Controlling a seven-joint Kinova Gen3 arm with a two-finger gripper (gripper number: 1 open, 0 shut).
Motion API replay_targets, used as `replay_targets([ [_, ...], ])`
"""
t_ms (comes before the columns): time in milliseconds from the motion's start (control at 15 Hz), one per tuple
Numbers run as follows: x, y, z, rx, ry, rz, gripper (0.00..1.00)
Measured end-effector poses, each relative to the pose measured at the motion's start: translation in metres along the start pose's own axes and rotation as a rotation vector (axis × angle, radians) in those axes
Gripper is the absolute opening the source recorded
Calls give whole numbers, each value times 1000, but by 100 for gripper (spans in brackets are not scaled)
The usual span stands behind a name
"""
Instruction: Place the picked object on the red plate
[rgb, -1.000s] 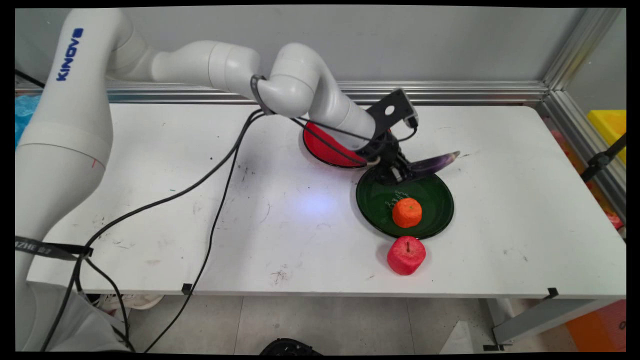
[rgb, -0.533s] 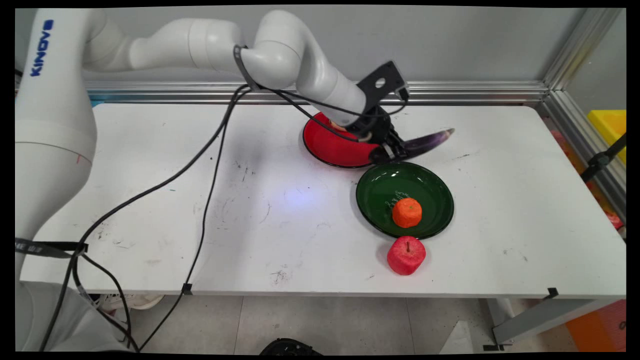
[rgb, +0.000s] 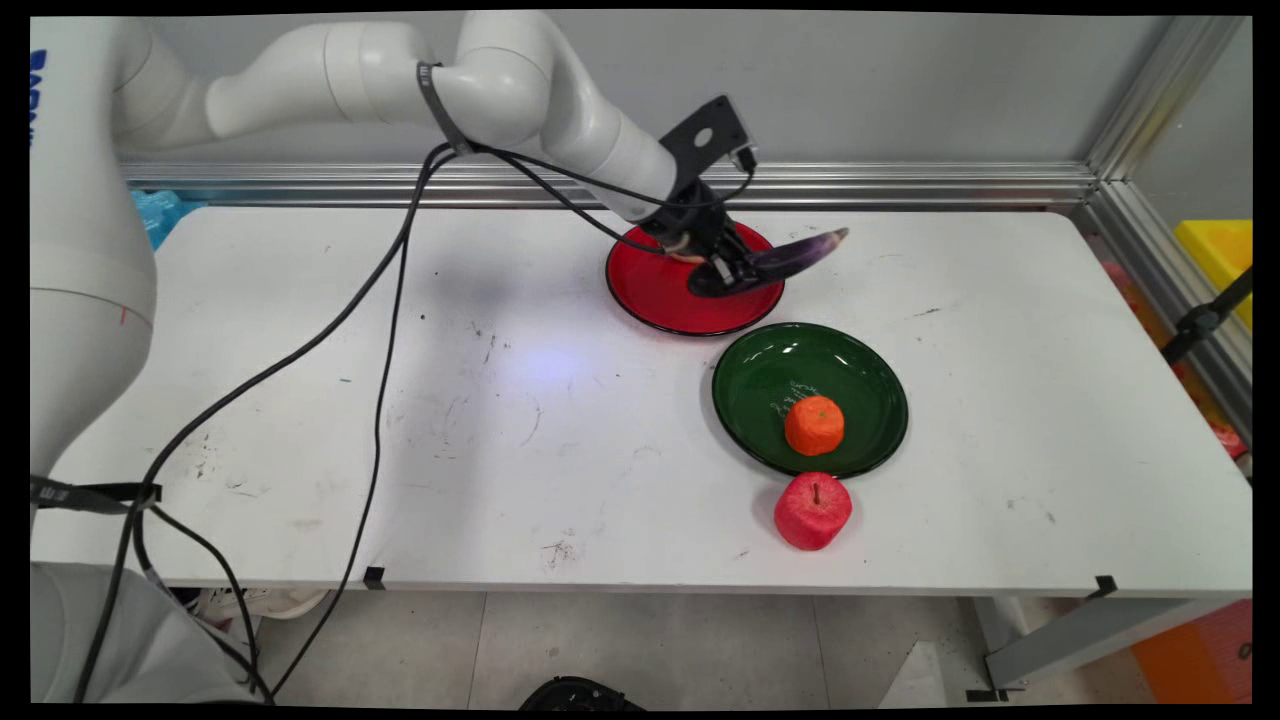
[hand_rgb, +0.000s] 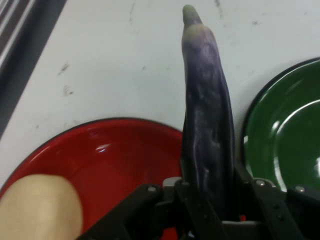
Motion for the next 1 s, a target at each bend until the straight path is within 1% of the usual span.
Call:
replay_targets([
  [400, -21, -28, 6, 28, -11, 6, 0],
  [1000, -36, -54, 24, 47, -3, 5, 0],
])
